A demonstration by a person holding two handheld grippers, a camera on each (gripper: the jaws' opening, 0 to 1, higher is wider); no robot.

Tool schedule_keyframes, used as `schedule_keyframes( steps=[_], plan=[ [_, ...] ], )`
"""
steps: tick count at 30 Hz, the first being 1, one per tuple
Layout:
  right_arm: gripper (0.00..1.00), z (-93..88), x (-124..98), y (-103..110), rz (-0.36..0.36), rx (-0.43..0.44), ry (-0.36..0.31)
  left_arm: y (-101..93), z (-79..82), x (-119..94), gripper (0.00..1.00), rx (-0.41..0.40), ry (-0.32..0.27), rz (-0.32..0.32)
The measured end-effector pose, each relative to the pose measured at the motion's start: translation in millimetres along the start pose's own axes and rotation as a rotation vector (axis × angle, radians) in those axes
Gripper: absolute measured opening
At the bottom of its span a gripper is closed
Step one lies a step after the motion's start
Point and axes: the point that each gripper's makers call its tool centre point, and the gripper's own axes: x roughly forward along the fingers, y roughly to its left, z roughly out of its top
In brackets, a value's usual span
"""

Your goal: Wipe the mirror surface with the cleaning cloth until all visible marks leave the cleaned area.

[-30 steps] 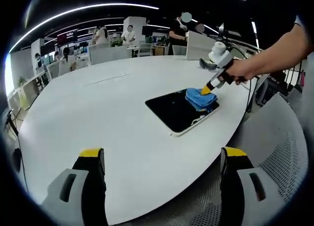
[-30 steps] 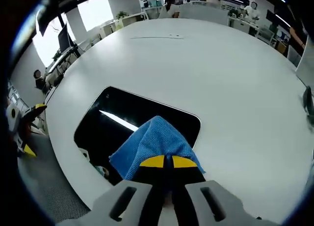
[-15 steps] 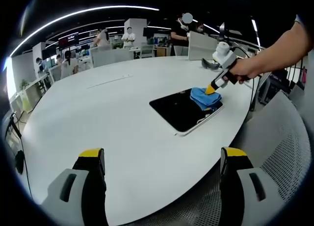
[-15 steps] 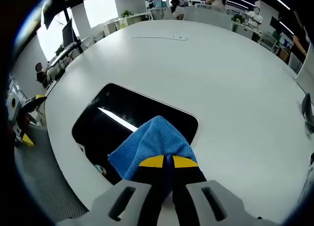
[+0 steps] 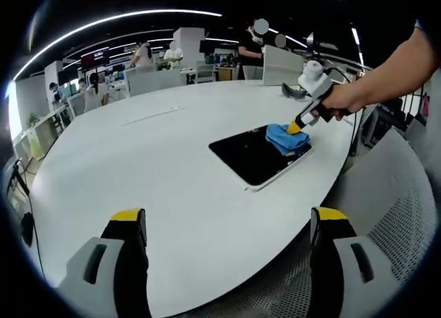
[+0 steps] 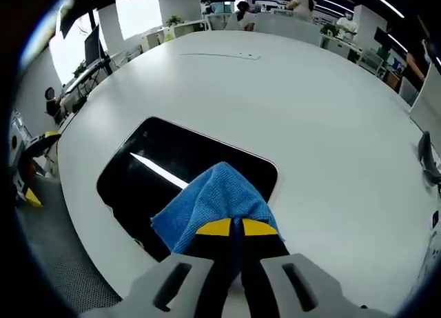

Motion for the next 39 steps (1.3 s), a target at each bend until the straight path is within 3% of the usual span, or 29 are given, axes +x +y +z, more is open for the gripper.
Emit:
schedule_keyframes(
  steps=[14,26,31,33,39],
  plan=[
    [0.00,-14.3,-9.3,8.6,-0.011,0.092,-0.016,-10.3,3.8,1.5,0.99,-0.018,0.003,-0.032],
    [0.00,-28.3,-16.0,16.2,0.015,0.155,0.016,-3.7,2.6,1.4,0.99,0.003,0.005,-0.004],
    [0.00,-29.7,-16.7,17.3,0.011,0.146,0.032,-3.2,1.2,0.7,0.99,0.006,0.003,-0.009],
    [0.00,-32.8,-18.4,18.5,0.007,0.187,0.045,-3.4,2.8,0.0,0.99,-0.003,-0.006,-0.011],
    [0.00,-35.6,-19.9,20.1,-0.002,0.202,0.056,-5.7,1.1,0.9,0.99,-0.003,0.003,-0.022]
  ],
)
